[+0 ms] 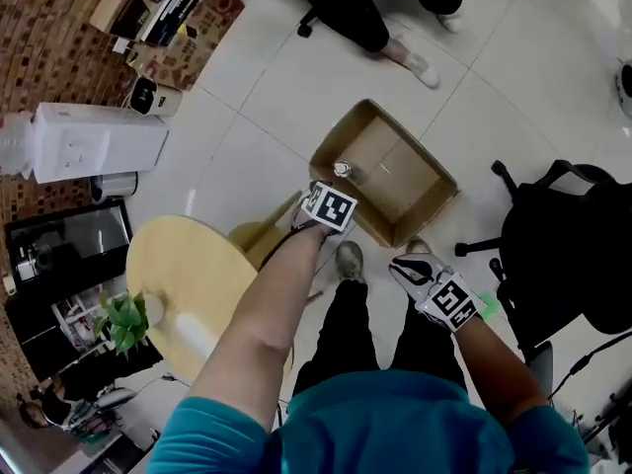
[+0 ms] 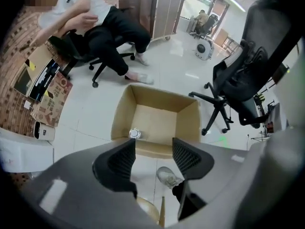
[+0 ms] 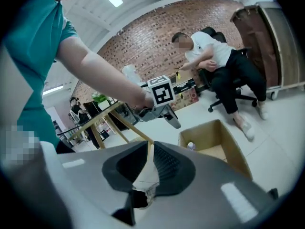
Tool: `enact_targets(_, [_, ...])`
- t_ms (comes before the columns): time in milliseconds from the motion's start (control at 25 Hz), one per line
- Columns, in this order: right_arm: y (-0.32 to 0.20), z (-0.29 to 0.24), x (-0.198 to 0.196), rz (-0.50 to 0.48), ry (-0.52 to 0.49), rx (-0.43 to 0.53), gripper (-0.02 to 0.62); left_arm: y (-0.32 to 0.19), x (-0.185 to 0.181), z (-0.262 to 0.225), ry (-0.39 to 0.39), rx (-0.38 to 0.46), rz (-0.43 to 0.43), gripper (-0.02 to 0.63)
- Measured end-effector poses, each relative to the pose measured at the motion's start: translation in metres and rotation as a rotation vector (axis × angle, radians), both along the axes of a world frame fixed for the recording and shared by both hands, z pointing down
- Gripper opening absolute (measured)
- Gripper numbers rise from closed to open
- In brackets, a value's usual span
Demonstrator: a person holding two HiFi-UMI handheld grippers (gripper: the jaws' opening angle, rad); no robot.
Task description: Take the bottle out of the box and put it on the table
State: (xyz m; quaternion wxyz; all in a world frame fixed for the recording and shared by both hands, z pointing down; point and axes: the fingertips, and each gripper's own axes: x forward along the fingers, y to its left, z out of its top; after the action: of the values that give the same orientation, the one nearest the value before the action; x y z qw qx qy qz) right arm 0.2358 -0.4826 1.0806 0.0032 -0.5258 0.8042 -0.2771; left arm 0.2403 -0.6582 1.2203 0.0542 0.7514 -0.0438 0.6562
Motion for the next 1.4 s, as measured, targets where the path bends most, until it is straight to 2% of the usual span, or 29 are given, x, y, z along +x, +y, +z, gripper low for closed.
enact_targets(80, [0.000,0.065,-0.016,-0.009,-0.011,0.001,0.041,-0.015,-0.012,0.071,-0.042,0.007,-0.032,0.242])
enact_targets(160, [-0.005,0.123,-0.024,-0.001,-0.017,0.019,0.041,-0.036,-0.015,0.136,-0.059,0.040,-0.025,0.229])
enact_targets(280, [-0.006,0.199,-0.036,0.023,-0.032,0.063,0.041,-0.068,-0.011,0.215,-0.013,0.115,0.037,0.213])
enact_targets(360, [-0.010,0.240,-0.029,0.055,-0.037,0.088,0.041,-0.081,-0.015,0.262,-0.022,0.124,0.056,0.206])
enact_targets(480, [-0.030,0.292,-0.005,0.125,-0.038,0.098,0.041,-0.094,-0.022,0.318,-0.074,0.111,0.100,0.204])
enact_targets(520, [-0.037,0.306,-0.001,0.144,-0.032,0.095,0.041,-0.096,-0.031,0.331,-0.112,0.105,0.111,0.204])
enact_targets(640, [-0.050,0.325,0.005,0.188,-0.001,0.077,0.041,-0.091,-0.061,0.351,-0.213,0.089,0.157,0.204])
enact_targets(800, [-0.059,0.331,0.007,0.228,0.019,0.046,0.043,-0.086,-0.078,0.355,-0.257,0.099,0.267,0.205])
enact_targets(920, [-0.071,0.359,0.000,0.220,0.030,0.021,0.044,-0.093,-0.086,0.366,-0.283,0.136,0.322,0.188])
enact_targets(1040, [-0.085,0.385,-0.007,0.177,0.038,-0.012,0.044,-0.100,-0.096,0.378,-0.348,0.148,0.324,0.151])
enact_targets(1200, [-0.102,0.390,-0.018,0.131,0.051,-0.010,0.044,-0.107,-0.117,0.391,-0.456,0.159,0.309,0.160])
enact_targets(1400, [-0.109,0.390,-0.025,0.127,0.045,-0.008,0.044,-0.107,-0.136,0.398,-0.619,0.093,0.300,0.158])
